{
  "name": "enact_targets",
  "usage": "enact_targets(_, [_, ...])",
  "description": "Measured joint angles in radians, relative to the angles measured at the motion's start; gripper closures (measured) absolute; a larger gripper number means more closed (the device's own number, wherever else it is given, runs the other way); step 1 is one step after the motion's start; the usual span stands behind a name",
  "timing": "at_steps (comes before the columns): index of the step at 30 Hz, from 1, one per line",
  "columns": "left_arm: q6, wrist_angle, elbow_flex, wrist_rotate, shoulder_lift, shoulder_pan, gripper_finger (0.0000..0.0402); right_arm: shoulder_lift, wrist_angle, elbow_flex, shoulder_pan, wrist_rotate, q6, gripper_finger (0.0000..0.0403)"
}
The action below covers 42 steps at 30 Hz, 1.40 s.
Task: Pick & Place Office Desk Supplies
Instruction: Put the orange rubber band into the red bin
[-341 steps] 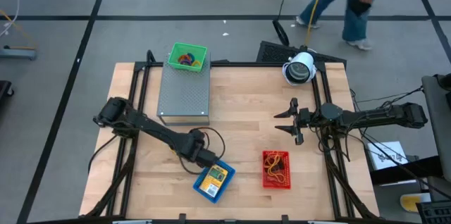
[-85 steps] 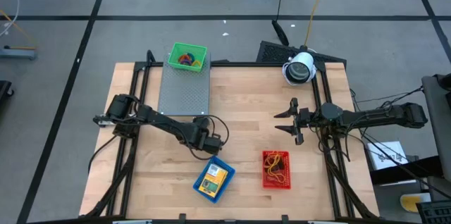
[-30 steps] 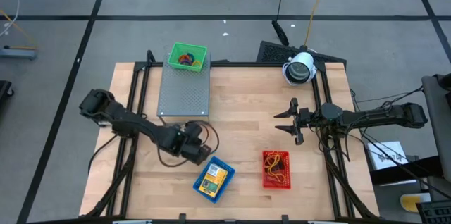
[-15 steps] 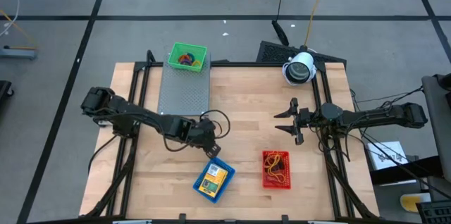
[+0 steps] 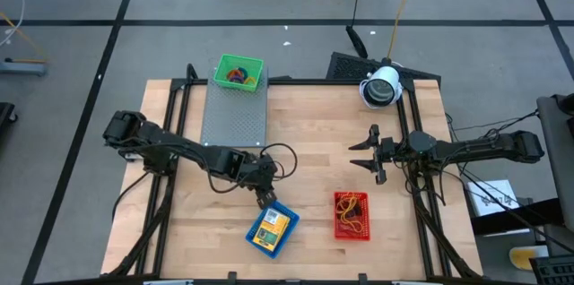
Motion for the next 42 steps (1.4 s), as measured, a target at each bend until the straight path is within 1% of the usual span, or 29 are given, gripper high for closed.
enact_targets(4, [0.007,0.013,0.0,0.023,0.0,0.0,0.0263,0.0,0.0,0.0,0.0,0.0,0.0,0.0222])
enact_targets(13, [0.12,0.03,0.0,0.031,0.0,0.003,0.0263,0.0,0.0,0.0,0.0,0.0,0.0,0.0222])
enact_targets(15, [0.145,0.023,0.003,0.046,0.0,0.008,0.0263,0.0,0.0,0.0,0.0,0.0,0.0,0.0222])
enact_targets(19, [0.204,-0.039,0.045,0.08,0.0,0.024,0.0263,0.0,0.0,0.0,0.0,0.0,0.0,0.0222])
enact_targets(22, [0.203,-0.134,0.087,0.081,0.0,0.046,0.0263,0.0,0.0,0.0,0.0,0.0,0.0,0.0222])
enact_targets(27, [0.077,-0.281,0.144,0.084,0.008,0.088,0.0264,0.0,0.0,0.0,0.0,0.0,0.0,0.0222])
enact_targets(30, [-0.034,-0.32,0.152,0.126,0.013,0.108,0.0263,0.0,0.0,0.0,0.0,0.0,0.0,0.0222])
enact_targets(33, [-0.161,-0.327,0.153,0.161,0.023,0.125,0.0264,0.0,0.0,0.0,0.0,0.0,0.0,0.0222])
enact_targets(37, [-0.329,-0.313,0.153,0.162,0.055,0.143,0.0265,0.0,0.002,0.0,0.0,0.0,0.0,0.0222])
enact_targets(40, [-0.395,-0.295,0.153,0.168,0.081,0.151,0.0269,0.0,0.001,0.0,0.0,0.0,0.0,0.0222])
enact_targets(42, [-0.414,-0.256,0.153,0.177,0.099,0.151,0.0273,0.0,0.001,0.0,0.0,0.0,0.0,0.0222])
